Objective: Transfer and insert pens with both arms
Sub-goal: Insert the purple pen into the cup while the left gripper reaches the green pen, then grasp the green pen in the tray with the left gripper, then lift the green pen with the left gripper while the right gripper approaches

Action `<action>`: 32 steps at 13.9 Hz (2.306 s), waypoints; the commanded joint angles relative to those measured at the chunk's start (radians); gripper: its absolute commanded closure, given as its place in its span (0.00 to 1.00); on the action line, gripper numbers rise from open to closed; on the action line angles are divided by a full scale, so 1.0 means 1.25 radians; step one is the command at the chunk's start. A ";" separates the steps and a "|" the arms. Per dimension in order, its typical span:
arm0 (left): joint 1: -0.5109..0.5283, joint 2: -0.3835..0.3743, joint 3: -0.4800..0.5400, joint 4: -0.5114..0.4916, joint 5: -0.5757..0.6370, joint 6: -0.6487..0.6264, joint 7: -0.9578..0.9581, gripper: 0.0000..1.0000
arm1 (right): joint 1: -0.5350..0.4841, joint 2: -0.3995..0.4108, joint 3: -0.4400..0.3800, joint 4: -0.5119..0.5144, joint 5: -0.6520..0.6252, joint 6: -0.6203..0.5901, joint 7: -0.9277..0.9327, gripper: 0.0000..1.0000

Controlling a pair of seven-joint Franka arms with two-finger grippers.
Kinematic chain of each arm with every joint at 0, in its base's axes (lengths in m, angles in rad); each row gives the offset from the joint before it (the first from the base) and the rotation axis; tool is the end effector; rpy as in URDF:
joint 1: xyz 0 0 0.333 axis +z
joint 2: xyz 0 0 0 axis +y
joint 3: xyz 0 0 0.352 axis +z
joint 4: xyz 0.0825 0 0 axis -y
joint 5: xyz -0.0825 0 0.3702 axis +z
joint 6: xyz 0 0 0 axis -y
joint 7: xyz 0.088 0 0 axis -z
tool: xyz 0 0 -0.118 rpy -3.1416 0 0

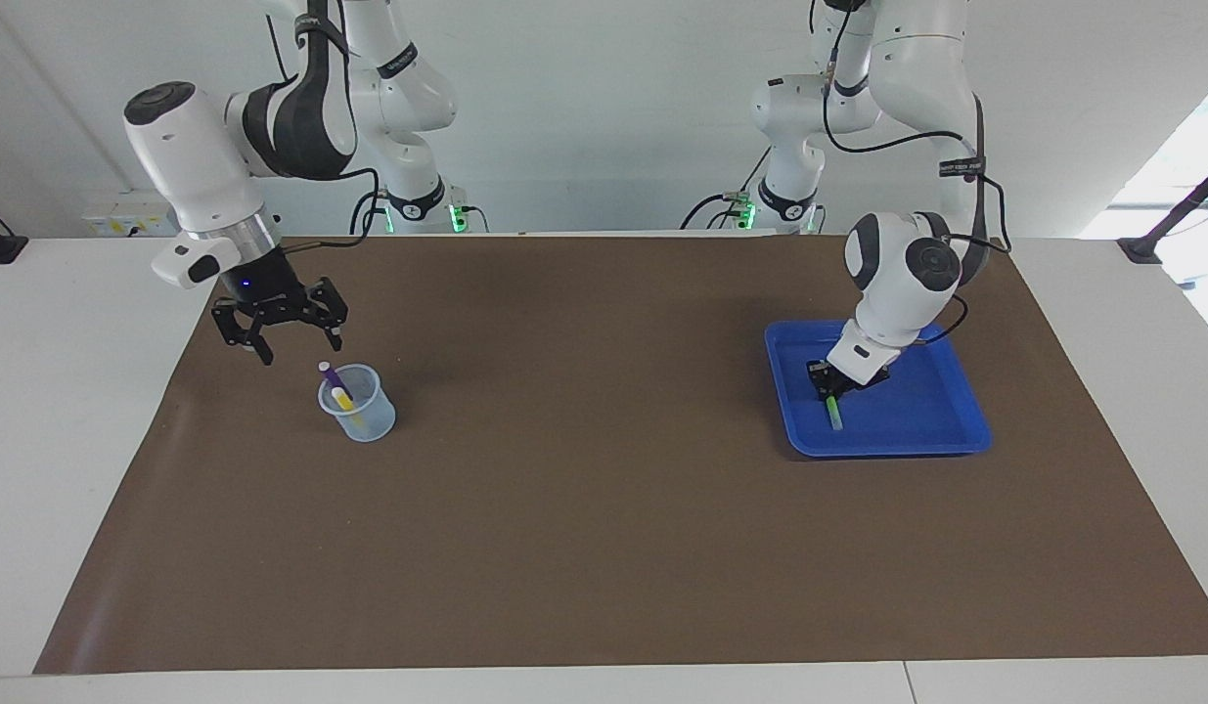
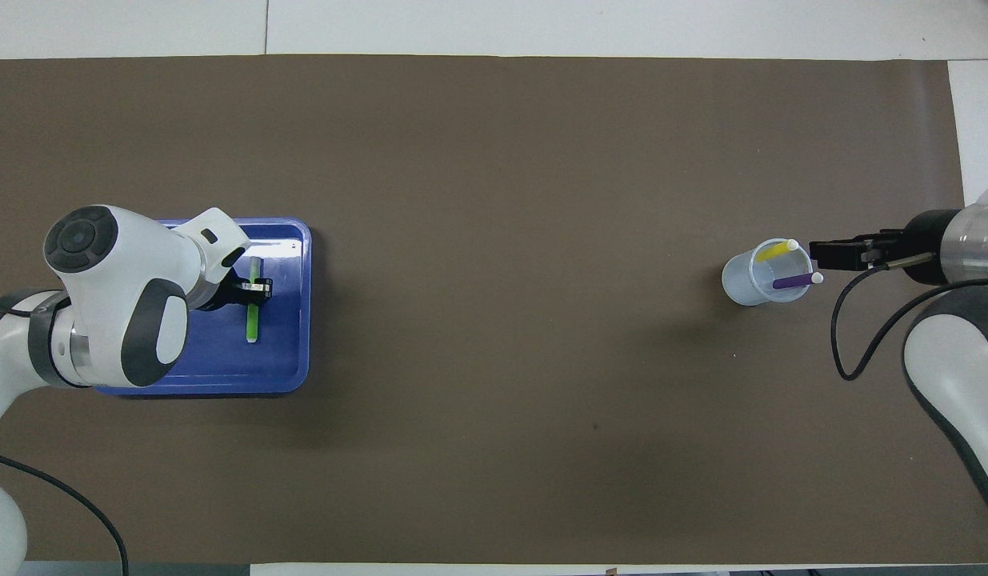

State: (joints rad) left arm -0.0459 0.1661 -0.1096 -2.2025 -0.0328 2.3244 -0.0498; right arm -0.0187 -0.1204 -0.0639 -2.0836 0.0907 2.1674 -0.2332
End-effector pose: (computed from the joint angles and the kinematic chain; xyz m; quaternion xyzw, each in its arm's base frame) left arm 0.5333 -0.0836 0.3379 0.9987 -0.0408 -0.0237 0.0184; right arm 0.5219 -0.0401 0.5294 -0.9924 -0.0531 -0.1072 0.0272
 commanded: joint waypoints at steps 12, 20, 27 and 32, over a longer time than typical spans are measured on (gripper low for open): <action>0.023 -0.010 0.009 0.166 0.003 -0.282 0.003 1.00 | 0.015 0.106 0.057 0.381 -0.101 -0.458 0.280 0.00; 0.023 -0.106 0.009 0.283 -0.208 -0.536 -0.211 1.00 | 0.015 0.072 0.058 0.349 -0.091 -0.456 0.282 0.00; -0.040 -0.201 -0.002 0.269 -0.533 -0.528 -0.745 1.00 | 0.014 0.057 0.056 0.349 -0.052 -0.471 0.276 0.00; -0.155 -0.257 -0.004 0.199 -0.672 -0.322 -1.136 1.00 | 0.014 0.057 0.057 0.348 -0.048 -0.470 0.274 0.00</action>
State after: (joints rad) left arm -0.1962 -0.0893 -0.1247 -1.8746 -0.8110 1.8270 -1.3249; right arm 0.0025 -0.0313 0.0043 -1.6272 0.0145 1.5797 0.1010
